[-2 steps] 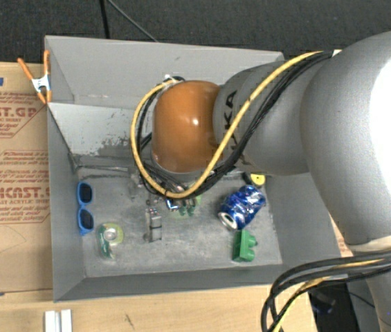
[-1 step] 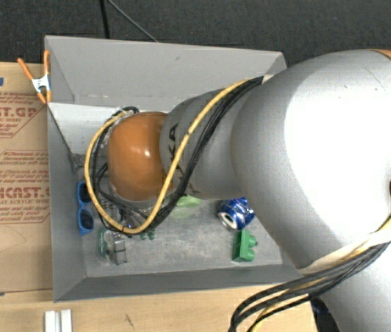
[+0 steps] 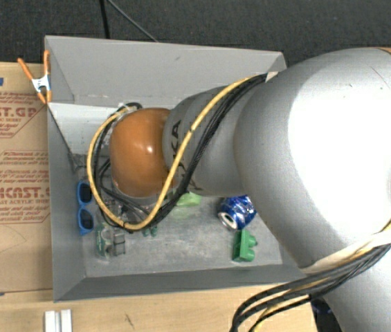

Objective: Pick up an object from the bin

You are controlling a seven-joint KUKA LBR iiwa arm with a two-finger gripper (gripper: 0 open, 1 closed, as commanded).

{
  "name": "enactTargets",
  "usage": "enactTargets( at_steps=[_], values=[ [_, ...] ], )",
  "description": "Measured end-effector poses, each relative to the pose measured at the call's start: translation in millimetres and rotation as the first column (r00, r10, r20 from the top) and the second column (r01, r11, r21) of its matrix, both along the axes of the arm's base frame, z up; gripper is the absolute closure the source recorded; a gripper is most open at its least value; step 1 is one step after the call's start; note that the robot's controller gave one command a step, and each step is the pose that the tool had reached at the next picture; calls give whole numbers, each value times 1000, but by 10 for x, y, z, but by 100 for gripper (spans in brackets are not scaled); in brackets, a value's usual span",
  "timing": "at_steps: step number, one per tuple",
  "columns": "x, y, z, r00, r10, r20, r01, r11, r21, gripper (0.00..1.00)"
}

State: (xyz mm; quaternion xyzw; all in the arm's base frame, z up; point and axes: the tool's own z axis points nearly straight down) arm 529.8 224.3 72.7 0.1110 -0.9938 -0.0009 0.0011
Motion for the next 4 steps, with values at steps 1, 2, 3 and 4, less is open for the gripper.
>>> enactTargets(
  at_steps=[1,2,3,4],
  values=[
    [-116,214,1160,1000,10,11,-10,1000,4,100],
    [337,89,1607,1000,10,12,-10,1000,2,100],
    [312,93,1577,1000,12,6,-12,1000,0,0],
    [-383,-135,292,948,320,-5,-320,948,-1,0]
  ],
)
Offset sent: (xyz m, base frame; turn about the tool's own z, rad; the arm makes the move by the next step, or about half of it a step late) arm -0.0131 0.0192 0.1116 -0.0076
